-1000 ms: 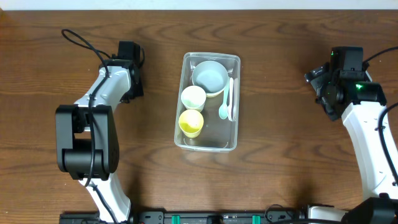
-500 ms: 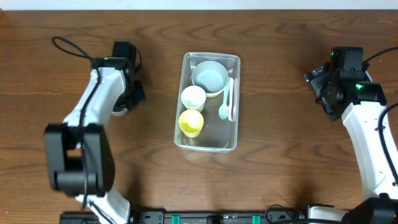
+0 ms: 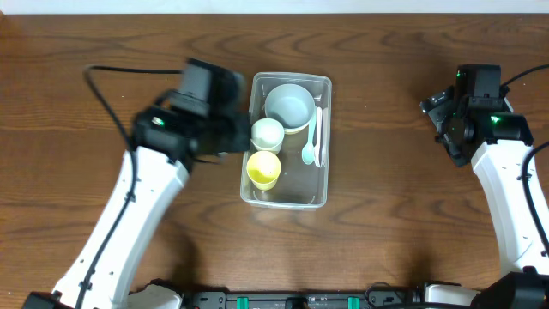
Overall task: Pack container
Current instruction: 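Carry the grey cup over the container with the left gripper, then lower the grey cup into the container beside the yellow cup and release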
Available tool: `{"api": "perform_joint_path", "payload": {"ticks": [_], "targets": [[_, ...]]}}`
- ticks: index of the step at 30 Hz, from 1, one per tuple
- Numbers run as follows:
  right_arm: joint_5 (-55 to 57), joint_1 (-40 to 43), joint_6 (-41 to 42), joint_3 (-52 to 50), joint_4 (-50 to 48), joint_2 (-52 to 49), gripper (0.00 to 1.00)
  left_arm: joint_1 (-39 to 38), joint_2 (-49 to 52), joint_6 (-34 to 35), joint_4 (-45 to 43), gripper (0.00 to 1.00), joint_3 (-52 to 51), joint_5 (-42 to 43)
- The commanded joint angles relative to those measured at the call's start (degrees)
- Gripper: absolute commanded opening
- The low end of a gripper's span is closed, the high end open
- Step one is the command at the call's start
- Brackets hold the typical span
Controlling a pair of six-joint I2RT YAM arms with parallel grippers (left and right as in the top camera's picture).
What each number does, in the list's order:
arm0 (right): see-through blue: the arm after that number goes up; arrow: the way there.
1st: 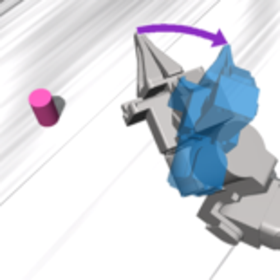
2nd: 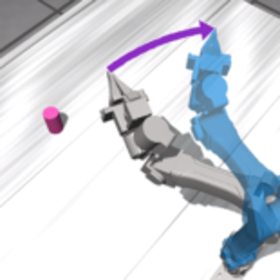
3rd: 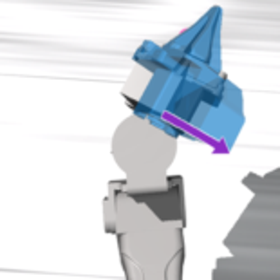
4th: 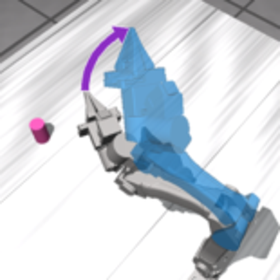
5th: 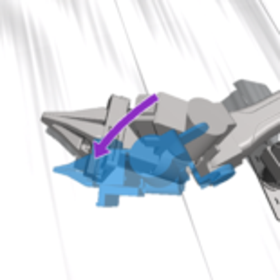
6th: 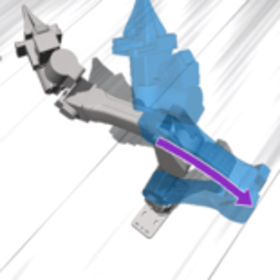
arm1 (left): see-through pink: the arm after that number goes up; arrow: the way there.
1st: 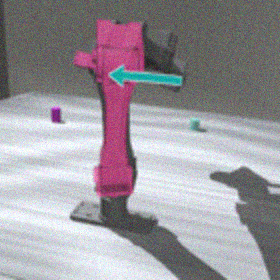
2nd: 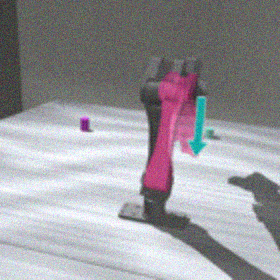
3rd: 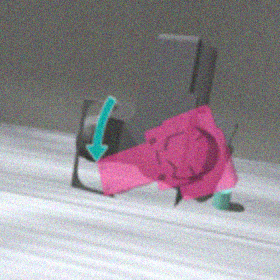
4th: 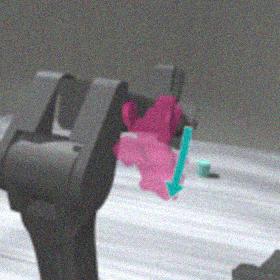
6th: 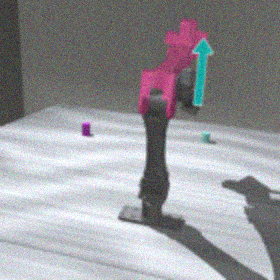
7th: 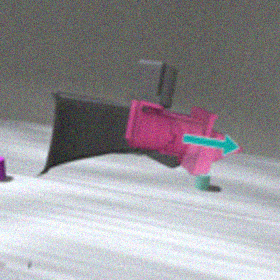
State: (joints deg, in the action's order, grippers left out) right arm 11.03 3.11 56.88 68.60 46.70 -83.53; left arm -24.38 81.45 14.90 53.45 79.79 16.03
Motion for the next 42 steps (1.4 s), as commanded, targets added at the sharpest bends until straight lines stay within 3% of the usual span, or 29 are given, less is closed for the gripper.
{"api": "perform_joint_path", "payload": {"ticks": [1,11,24,42], "targets": [[0.98,0.24,0.94,0.02,0.07,-0.04,0.99,-6.49,0.81,-1.97,-0.59,0.06,0.96,-2.49],[0.96,0.24,0.94,0.02,0.07,-0.04,0.99,-17.31,9.9,-1.97,-3.61,0.06,0.96,-5.62],[0.96,0.24,0.94,0.02,0.04,-0.04,0.99,-17.81,20.11,-2.21,-8.98,0.06,0.96,-7.98],[0.98,0.24,0.94,0.02,0.07,-0.04,0.99,-17.81,24.7,-2.16,-10.12,0.06,0.92,-7.96]]}}
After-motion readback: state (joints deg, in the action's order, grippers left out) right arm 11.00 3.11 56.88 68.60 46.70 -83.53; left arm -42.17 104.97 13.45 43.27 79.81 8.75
